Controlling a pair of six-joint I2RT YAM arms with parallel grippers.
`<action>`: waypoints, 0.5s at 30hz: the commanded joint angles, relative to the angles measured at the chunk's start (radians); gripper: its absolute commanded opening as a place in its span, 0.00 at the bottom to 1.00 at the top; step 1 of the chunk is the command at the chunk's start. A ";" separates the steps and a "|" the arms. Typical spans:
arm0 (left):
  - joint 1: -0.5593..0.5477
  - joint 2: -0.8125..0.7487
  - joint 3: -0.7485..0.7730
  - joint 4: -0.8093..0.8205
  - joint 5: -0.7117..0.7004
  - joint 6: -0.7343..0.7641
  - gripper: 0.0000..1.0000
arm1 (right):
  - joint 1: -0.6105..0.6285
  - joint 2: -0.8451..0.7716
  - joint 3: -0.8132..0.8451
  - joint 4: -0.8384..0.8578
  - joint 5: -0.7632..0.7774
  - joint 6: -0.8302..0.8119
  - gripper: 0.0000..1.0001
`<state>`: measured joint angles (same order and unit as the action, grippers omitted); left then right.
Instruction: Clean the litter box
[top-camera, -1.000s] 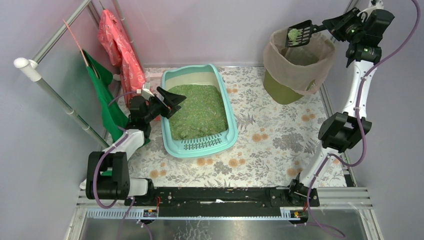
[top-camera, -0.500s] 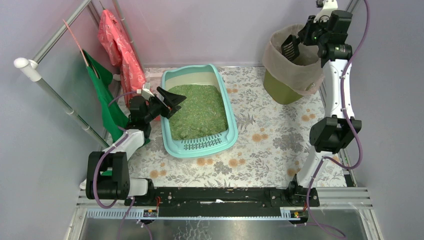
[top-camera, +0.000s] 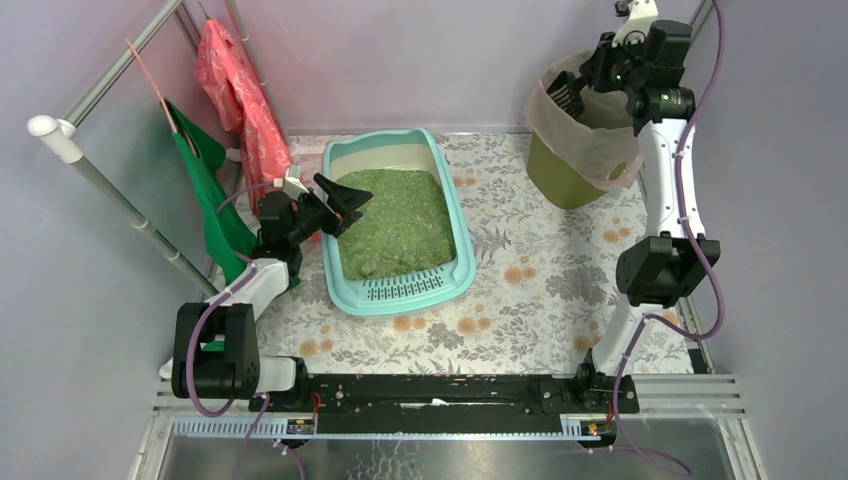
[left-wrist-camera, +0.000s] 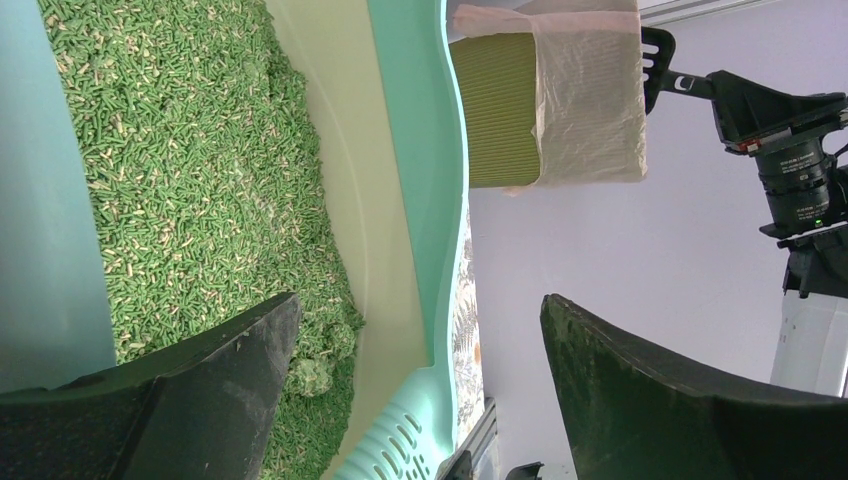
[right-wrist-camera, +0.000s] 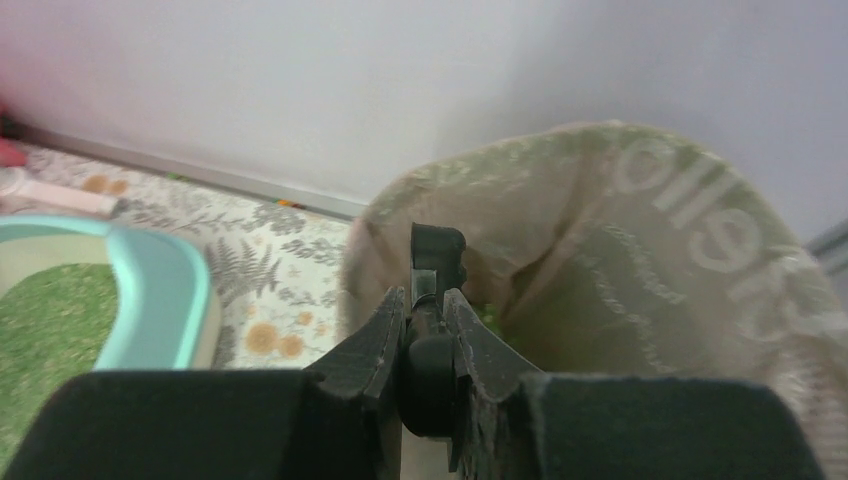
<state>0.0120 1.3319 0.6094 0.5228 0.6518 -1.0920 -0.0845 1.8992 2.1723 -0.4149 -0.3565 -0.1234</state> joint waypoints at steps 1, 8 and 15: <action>-0.004 0.027 -0.028 -0.037 -0.021 0.035 0.99 | 0.065 0.003 0.021 0.037 -0.098 0.057 0.00; -0.005 0.014 -0.026 -0.040 -0.015 0.036 0.99 | 0.152 0.008 0.015 0.071 -0.163 0.117 0.00; -0.006 0.013 -0.029 -0.028 -0.014 0.029 0.99 | 0.199 -0.003 -0.001 0.098 -0.193 0.195 0.00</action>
<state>0.0067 1.3315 0.6094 0.5220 0.6518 -1.0916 0.0814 1.9163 2.1708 -0.3965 -0.4721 -0.0036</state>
